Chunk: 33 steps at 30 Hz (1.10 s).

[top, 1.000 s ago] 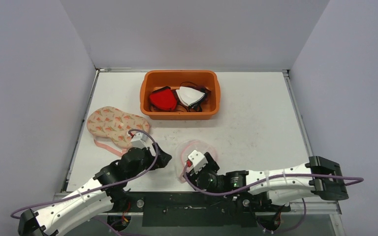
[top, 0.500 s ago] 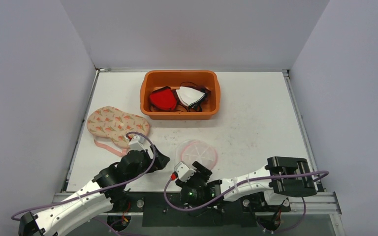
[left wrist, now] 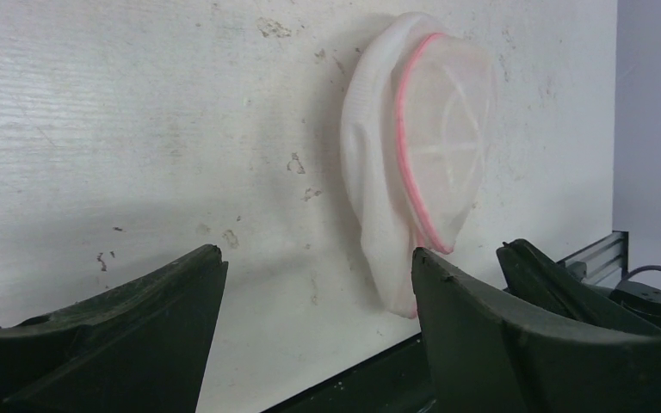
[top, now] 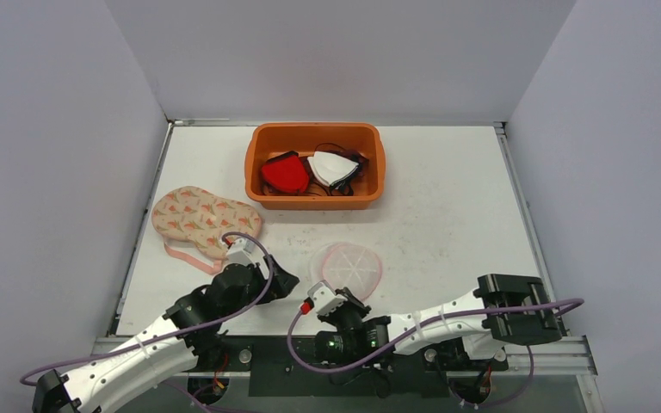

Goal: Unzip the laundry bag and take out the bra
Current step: Close the laundry bag at the center of the board.

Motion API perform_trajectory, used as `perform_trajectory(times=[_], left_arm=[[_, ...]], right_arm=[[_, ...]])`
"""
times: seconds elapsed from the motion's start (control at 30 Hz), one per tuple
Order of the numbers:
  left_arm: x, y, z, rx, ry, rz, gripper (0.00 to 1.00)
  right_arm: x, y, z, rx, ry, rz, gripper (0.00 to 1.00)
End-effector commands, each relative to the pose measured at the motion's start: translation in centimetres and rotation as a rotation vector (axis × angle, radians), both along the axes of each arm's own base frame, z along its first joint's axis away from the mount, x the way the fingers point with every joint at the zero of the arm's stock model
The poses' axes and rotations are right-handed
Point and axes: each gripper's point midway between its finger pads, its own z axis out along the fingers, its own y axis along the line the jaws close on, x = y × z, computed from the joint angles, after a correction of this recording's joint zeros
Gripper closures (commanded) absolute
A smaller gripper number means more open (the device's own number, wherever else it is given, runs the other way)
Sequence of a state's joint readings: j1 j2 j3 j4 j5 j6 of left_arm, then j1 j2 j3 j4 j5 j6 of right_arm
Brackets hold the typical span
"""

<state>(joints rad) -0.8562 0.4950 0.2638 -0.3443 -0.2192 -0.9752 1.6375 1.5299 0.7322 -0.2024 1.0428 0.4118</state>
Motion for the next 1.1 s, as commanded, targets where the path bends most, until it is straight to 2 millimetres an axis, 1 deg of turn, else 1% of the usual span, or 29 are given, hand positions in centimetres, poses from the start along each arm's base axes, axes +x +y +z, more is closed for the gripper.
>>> perform_trajectory(times=[0.0, 0.17, 0.2, 0.27, 0.3, 0.33, 0.37, 0.4, 0.5, 0.57, 0.7, 0.9, 0.97, 1.07], left_arm=[[0.4, -2.4, 2.7, -0.132, -0.056, -0.055, 0.23], [0.4, -5.1, 5.1, -0.261, -0.094, -0.133, 0.23], [0.6, -5.4, 5.5, -0.271, -0.103, -0.138, 0.23], [0.9, -5.6, 5.3, -0.247, -0.093, -0.132, 0.23], [1.0, -5.4, 4.9, -0.23, -0.082, -0.121, 0.23], [1.1, -5.1, 4.4, -0.211, -0.067, -0.103, 0.23], [1.1, -4.6, 3.5, -0.183, -0.042, -0.081, 0.23], [1.1, -4.0, 2.8, -0.162, -0.023, -0.054, 0.23], [0.9, -2.5, 1.1, -0.129, 0.03, 0.016, 0.23], [0.6, -1.9, 0.5, -0.126, 0.045, 0.041, 0.23], [0.4, -1.2, 0.4, -0.135, 0.04, 0.061, 0.22], [0.2, -1.2, 0.0, -0.138, 0.05, 0.06, 0.22], [0.2, -1.3, -0.1, -0.136, 0.056, 0.056, 0.22], [0.2, -1.4, -0.2, -0.135, 0.06, 0.052, 0.23]], right_arm=[[0.2, -0.2, 4.9, 0.121, -0.031, -0.047, 0.95], [0.5, -0.8, 8.1, 0.19, -0.006, -0.051, 0.95], [0.4, -0.6, 8.3, 0.192, 0.009, -0.031, 0.95], [-0.1, 0.2, 7.0, 0.171, 0.078, 0.038, 0.95], [-0.5, 0.4, 6.2, 0.16, 0.098, 0.064, 0.83], [-0.8, 0.6, 5.2, 0.141, 0.118, 0.09, 0.63], [-1.1, 0.7, 4.3, 0.128, 0.132, 0.108, 0.48], [-1.3, 0.7, 3.2, 0.109, 0.143, 0.121, 0.36], [-1.7, 1.1, 1.7, 0.101, 0.16, 0.153, 0.28], [-1.7, 1.4, 0.9, 0.091, 0.165, 0.167, 0.27], [-1.0, 1.2, -0.5, 0.043, 0.157, 0.141, 0.26], [0.6, 0.6, -2.1, -0.001, 0.145, 0.081, 0.28], [1.3, 0.2, -2.4, -0.016, 0.136, 0.047, 0.3], [1.9, -0.2, -2.3, -0.022, 0.112, 0.008, 0.42]])
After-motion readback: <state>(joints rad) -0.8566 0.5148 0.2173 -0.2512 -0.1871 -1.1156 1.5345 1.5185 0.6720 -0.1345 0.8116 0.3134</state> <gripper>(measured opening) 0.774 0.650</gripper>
